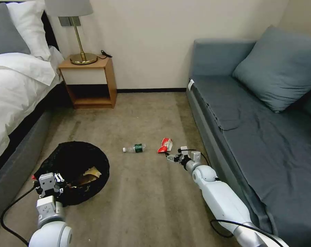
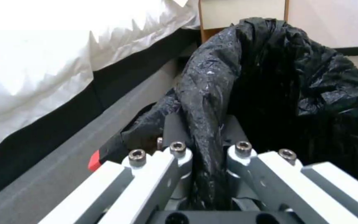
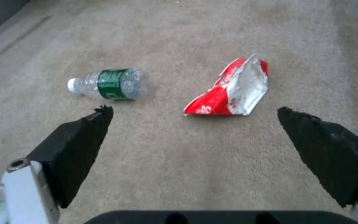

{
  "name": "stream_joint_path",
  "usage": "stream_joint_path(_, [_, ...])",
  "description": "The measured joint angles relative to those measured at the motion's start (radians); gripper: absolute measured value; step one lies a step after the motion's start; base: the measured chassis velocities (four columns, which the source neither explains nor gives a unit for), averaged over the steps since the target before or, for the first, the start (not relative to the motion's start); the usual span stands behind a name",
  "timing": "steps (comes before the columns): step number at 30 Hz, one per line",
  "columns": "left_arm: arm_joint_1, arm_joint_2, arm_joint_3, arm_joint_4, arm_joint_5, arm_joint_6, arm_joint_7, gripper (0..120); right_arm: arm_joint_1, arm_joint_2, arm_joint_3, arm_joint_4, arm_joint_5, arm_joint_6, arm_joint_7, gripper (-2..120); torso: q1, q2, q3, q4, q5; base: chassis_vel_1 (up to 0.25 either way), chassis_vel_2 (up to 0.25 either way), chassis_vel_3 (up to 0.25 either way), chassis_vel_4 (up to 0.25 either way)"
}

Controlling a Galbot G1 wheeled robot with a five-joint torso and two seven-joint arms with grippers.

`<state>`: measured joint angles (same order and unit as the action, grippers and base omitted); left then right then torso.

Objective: Pick up the trash bin, then pick up the garbage on the floor and place it into the trash bin.

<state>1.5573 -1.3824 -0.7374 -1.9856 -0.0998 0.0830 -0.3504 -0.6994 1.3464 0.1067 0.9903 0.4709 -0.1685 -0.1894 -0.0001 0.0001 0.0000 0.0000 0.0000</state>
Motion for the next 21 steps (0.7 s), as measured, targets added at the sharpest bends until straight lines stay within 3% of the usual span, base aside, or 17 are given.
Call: stream_joint_path(21, [-0.01,0.005,0.009,0.011,0.004,0.0,0.001,4,0.009,-0.001,-0.002,-0.021,-0.003,0.01,-0.007,100,0.0,0.0,0.0,0.0001,0.0,-0.048,0.053,0.054,-0.056])
